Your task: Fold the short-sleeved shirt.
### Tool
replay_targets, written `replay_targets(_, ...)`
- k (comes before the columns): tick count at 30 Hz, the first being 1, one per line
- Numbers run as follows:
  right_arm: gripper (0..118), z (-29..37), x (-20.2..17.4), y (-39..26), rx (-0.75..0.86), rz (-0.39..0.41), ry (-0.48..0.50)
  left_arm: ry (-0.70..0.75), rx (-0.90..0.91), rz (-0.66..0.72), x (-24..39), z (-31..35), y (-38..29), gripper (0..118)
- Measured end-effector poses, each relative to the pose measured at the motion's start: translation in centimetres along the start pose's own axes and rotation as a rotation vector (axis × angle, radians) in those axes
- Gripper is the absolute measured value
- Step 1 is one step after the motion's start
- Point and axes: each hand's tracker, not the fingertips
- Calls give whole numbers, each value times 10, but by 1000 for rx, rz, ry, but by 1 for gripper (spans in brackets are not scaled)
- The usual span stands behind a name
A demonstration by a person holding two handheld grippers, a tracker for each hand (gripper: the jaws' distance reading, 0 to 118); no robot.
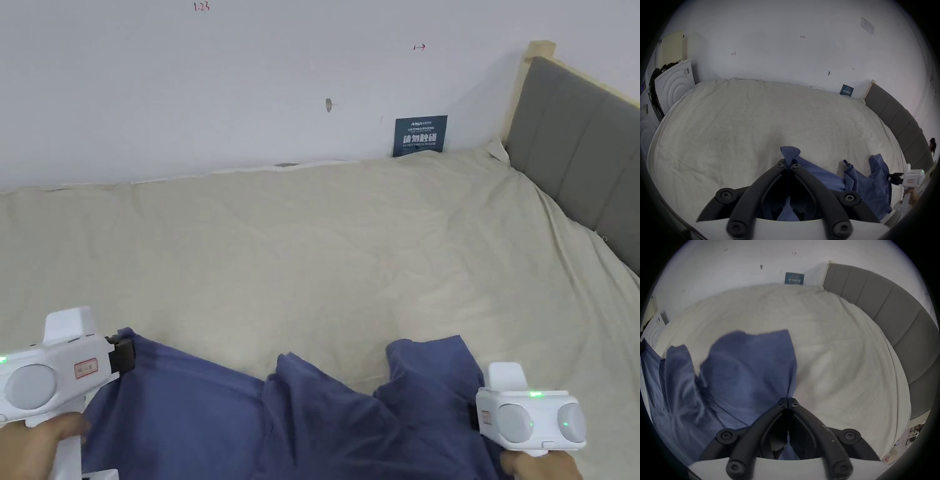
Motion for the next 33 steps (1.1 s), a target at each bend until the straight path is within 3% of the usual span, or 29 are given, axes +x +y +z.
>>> replay_targets(8, 2, 104, 10, 74, 347, -12, 100, 19, 154, 86, -17, 50, 46, 2)
replay_targets(18, 2, 245, -15, 241, 750, 48, 171, 27, 476, 138, -34, 147, 194, 2)
replay_targets(25, 2, 287, -39, 348, 904, 64, 165, 85, 647, 168, -37, 168, 289, 2)
replay_targets(33, 2, 285, -55, 435, 936, -30, 216, 144, 713, 211, -47, 152, 358, 2)
